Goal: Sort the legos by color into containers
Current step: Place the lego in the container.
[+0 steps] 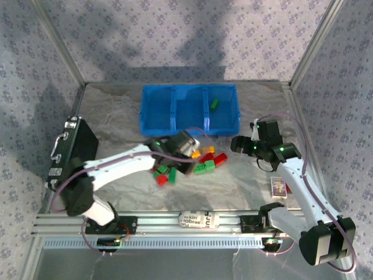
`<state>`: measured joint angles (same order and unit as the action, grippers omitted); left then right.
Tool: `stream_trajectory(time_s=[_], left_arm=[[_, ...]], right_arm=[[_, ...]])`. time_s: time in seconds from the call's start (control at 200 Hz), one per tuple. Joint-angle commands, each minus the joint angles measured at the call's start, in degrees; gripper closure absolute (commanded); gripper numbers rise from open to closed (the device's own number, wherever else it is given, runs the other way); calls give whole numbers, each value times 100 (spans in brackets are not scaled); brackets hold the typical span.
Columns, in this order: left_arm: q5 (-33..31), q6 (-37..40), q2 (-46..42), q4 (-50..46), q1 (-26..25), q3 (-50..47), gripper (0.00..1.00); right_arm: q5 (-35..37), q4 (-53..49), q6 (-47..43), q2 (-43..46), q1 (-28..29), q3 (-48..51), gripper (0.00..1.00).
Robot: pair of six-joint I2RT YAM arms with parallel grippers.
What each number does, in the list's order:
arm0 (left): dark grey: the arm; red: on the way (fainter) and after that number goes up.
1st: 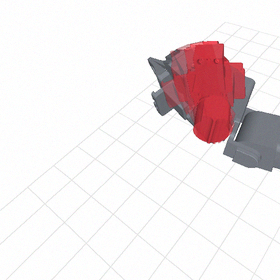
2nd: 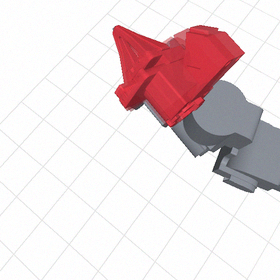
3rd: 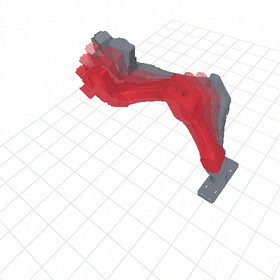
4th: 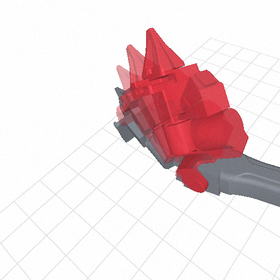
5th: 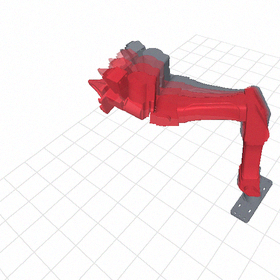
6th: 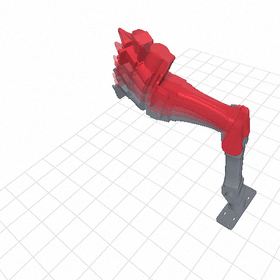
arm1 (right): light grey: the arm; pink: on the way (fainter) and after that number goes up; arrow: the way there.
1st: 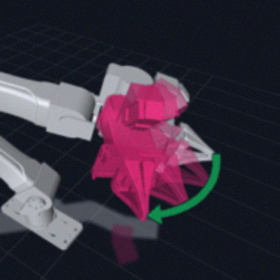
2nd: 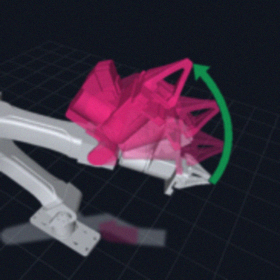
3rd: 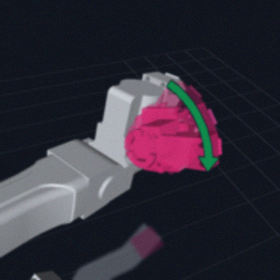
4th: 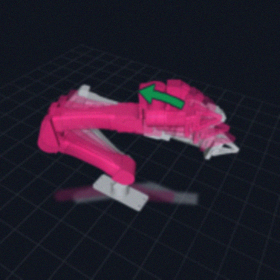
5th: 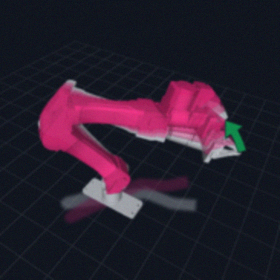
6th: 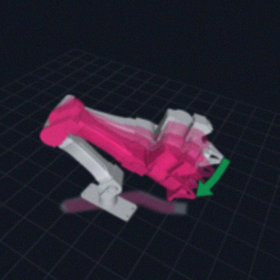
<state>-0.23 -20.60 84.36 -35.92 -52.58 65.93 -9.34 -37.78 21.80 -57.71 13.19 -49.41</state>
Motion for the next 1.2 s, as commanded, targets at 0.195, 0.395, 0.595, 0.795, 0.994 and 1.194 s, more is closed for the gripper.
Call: stream_trajectory(time_s=[0.195, 0.395, 0.595, 0.795, 0.994, 1.194], left_arm=[[-111, 237, 114, -254, 2318, 1364, 65], [-749, 76, 1455, -1408, 2832, 3127, 24], [-924, -215, -208, 244, 2386, 1219, 0], [-754, -371, -1205, 424, 2116, 6, 5], [-743, -490, -1505, 211, 1660, -674, 12], [-265, -743, -1580, 563, 1531, -1454, 19]], right_arm=[[-301, 217, 249, -49, -2, 147, 19], [-278, 102, 299, -85, 194, -81, 18], [-202, 110, 213, 58, 314, 158, 16], [-287, 219, -64, -153, 639, 236, 17], [-73, 293, -175, -585, 1125, 14, 20], [294, 142, -256, -1245, 1663, -554, 22]])
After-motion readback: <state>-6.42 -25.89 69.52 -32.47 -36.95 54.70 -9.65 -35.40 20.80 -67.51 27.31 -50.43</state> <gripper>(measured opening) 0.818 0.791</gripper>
